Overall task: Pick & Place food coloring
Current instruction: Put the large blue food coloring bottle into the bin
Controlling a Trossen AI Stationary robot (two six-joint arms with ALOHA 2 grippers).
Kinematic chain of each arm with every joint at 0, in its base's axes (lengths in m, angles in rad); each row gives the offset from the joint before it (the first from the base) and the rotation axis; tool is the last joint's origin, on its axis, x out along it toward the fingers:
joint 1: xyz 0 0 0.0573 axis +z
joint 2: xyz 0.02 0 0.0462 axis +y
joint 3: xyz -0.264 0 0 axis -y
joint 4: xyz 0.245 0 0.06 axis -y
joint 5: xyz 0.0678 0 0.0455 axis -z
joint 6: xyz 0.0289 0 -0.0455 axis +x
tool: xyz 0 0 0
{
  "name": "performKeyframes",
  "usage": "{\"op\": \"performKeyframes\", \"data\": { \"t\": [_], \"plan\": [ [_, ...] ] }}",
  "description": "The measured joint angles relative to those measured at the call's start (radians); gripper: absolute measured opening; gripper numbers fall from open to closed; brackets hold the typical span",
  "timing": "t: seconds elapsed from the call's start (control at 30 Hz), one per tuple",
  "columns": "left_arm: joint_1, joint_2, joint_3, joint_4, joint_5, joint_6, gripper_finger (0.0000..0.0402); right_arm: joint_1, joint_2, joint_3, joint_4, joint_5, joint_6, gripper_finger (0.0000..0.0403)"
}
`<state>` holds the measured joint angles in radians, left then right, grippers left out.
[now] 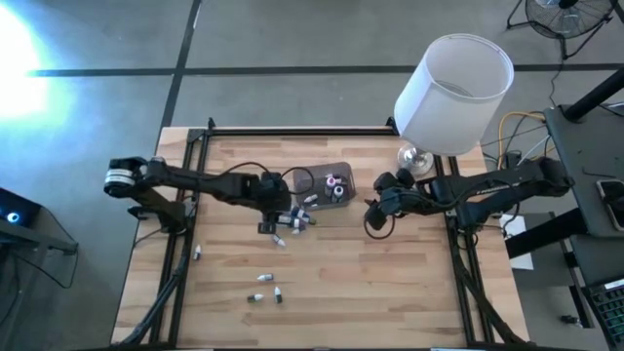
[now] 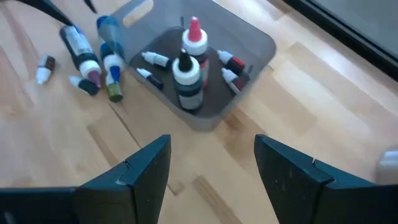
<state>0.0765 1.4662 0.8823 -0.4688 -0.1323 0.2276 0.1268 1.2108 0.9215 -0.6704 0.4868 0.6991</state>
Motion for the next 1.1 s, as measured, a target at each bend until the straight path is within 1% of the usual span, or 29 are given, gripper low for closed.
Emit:
{"op": "performKeyframes", "data": {
  "t": [0.07,0.2,0.4,0.5,0.6,0.73,0.87,1.0,1.1],
  "plan": [
    [0.010,0.015,-0.013,0.036,-0.001,0.038,0.0147,0.000,0.017,0.000,0.022,-0.001,-0.002,0.0224],
    [0.035,0.060,-0.020,0.085,0.001,0.049,0.0147,0.000,0.047,0.000,0.066,-0.002,-0.003,0.0224],
    [0.045,0.137,-0.016,0.092,0.004,0.068,0.0147,0.000,0.071,0.000,0.089,-0.025,-0.003,0.0224],
    [0.043,0.151,-0.015,0.094,0.002,0.060,0.0147,0.000,0.074,0.000,0.095,-0.025,-0.002,0.0224],
    [0.025,0.138,-0.016,0.084,0.010,0.013,0.0147,0.000,0.074,0.000,0.107,-0.026,-0.003,0.0224],
    [-0.019,0.121,-0.018,0.055,0.067,-0.046,0.0147,0.000,0.075,0.000,0.129,-0.028,-0.005,0.0224],
    [-0.084,0.121,-0.019,0.046,0.061,-0.107,0.0147,0.000,0.078,0.000,0.139,-0.032,-0.008,0.0224],
    [-0.133,0.120,-0.019,0.042,0.028,-0.188,0.0147,0.002,0.078,0.000,0.188,-0.080,-0.010,0.0224],
    [-0.147,0.120,-0.017,0.042,0.026,-0.256,0.0147,0.004,0.081,-0.001,0.267,-0.160,-0.017,0.0224]
  ]
}}
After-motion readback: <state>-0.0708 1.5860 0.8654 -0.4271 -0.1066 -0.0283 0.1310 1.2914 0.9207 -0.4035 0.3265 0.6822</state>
